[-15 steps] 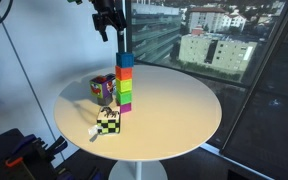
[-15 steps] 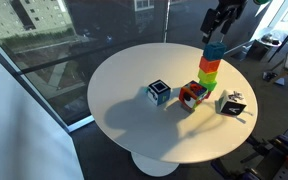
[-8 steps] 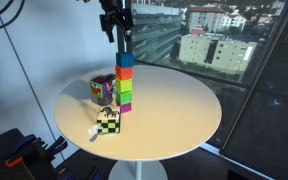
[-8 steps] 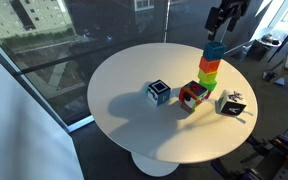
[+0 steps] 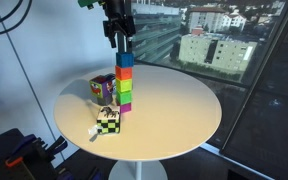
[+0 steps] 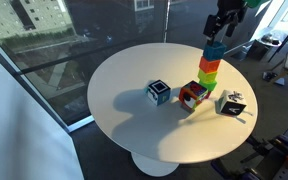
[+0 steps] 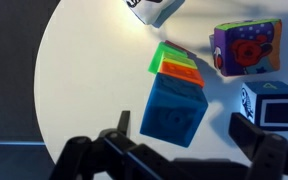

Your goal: Move the blue cube to the table

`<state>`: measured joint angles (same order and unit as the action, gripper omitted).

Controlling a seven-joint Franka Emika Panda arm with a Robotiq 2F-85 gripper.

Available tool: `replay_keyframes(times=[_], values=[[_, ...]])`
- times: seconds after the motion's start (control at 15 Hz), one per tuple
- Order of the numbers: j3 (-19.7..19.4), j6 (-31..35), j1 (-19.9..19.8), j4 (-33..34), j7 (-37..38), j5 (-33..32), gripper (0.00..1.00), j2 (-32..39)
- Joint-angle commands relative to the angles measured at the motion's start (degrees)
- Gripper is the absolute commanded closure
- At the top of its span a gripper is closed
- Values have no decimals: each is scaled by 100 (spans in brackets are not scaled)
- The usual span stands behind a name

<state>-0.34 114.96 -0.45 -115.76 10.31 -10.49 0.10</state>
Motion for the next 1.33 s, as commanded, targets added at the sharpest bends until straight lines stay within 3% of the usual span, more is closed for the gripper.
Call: replay_keyframes(times=[0.0,0.53,0.6,0.67,0.93,1.27], values=[[-11,31,-4,19,168,-80,0,59],[-49,80,-10,-75,225,-88,0,180],[-56,94,-9,-85,247,-93,25,196],[-62,104,-8,-98,255,-103,27,206],[-81,97,-6,-99,306,-103,60,253],[-120,46,-38,125,334,36,67,277]])
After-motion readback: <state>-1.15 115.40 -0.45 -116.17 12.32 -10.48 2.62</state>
